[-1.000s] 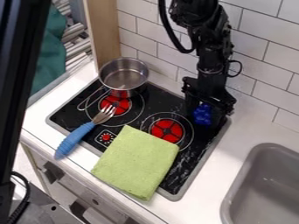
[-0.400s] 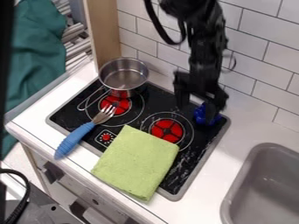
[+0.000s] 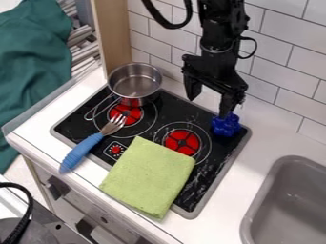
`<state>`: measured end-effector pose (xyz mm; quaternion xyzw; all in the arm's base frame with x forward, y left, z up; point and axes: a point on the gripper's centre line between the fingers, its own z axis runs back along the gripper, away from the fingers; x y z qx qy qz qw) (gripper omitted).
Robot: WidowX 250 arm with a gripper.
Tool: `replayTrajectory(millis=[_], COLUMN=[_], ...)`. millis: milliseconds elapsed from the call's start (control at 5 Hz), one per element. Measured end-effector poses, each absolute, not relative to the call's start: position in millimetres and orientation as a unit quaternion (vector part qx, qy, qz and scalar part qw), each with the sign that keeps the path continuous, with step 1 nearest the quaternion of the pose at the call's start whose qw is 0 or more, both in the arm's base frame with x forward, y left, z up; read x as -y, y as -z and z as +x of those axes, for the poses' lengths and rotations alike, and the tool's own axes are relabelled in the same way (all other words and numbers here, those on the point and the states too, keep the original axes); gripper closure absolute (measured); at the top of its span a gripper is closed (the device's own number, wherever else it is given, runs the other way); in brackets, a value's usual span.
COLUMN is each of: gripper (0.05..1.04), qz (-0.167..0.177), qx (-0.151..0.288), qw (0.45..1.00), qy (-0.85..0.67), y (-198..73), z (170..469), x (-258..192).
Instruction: Moved the blue object from the middle of the two burners to the right side of the burner
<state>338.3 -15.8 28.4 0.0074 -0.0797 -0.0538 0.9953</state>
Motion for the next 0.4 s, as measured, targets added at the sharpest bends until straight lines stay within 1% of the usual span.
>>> replayTrajectory(millis=[400], gripper=[0.079], qz=[-0.003], qx=[0.064], qw=[0.998], qy=[0.004], y=[-28.3], z=[332.9], x=[17.2])
